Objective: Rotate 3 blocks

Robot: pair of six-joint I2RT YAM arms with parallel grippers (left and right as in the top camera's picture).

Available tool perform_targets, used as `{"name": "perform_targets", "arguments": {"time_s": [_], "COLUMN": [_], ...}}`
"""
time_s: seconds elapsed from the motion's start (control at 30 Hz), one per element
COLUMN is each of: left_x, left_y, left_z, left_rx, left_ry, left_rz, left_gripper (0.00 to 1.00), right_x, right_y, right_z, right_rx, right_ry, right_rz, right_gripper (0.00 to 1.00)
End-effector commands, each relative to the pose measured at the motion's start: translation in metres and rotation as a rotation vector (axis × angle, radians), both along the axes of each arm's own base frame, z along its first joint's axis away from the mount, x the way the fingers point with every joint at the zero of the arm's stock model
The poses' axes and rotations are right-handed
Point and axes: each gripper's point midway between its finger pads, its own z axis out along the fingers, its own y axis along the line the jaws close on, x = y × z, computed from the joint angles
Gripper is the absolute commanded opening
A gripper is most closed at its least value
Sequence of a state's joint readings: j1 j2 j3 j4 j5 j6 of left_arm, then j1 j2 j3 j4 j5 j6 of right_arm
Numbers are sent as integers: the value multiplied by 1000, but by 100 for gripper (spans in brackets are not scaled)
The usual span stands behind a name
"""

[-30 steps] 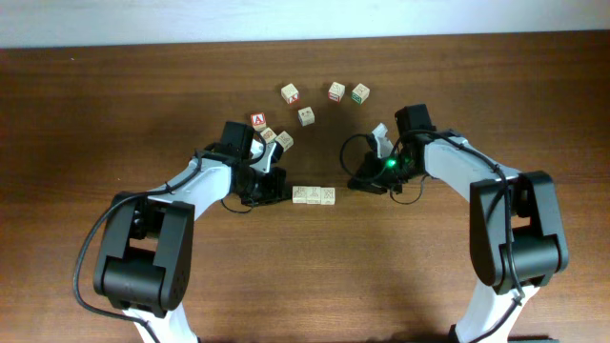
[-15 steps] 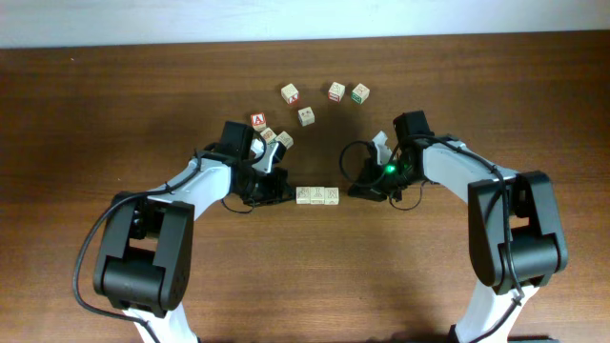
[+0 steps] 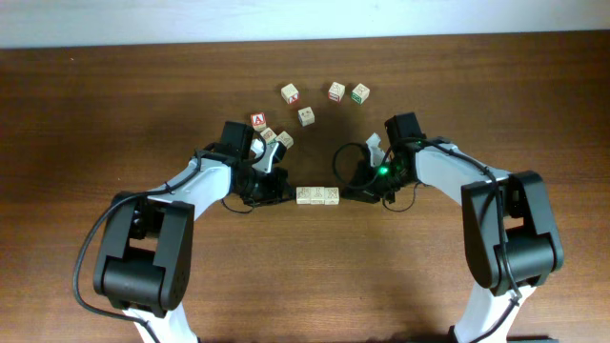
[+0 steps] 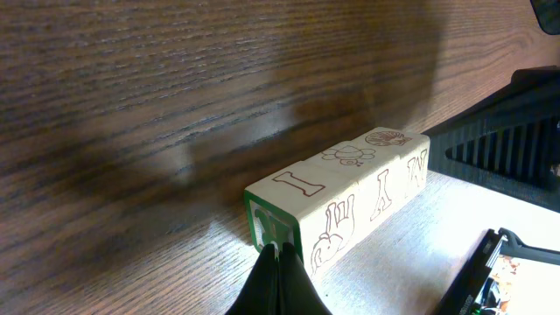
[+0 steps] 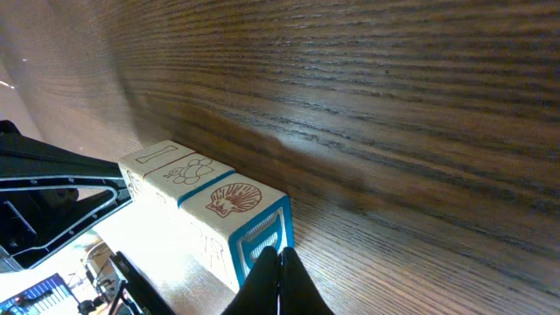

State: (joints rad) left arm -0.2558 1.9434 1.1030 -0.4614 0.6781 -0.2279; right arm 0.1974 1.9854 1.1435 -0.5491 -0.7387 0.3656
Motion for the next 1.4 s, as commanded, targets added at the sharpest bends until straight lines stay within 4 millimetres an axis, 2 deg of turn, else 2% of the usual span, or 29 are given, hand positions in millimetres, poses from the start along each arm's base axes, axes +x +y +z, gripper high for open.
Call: {"name": "perform_targets", "arguments": {"time_s": [0.0,0.6,0.7,0.8,0.97,1.37], "left_x": [-3,-3,-3,-3,-3,-3], "left_y": [0,0,0,0,0,0], "left_z": [-3,-3,-3,-3,-3,-3], "left_rx": [-16,-16,-16,-16,-16,-16], "left_ry": [7,7,7,7,7,8], "left_rz": [-15,-16,-15,-15,-16,-16], "left_gripper": [0,0,0,0,0,0], "right_x": [-6,-6,-6,-7,-4,4], "right_y": [6,10,18,18,19,56], "right_z": [-7,-9,1,4,23,59], "right_rx": [-1,-20,41,39,17,-40], "right_ry": [20,21,-23,-26,-102,-197], "right_rz": [15,11,77,79,101,184], "right_gripper": [4,4,4,4,4,4]}}
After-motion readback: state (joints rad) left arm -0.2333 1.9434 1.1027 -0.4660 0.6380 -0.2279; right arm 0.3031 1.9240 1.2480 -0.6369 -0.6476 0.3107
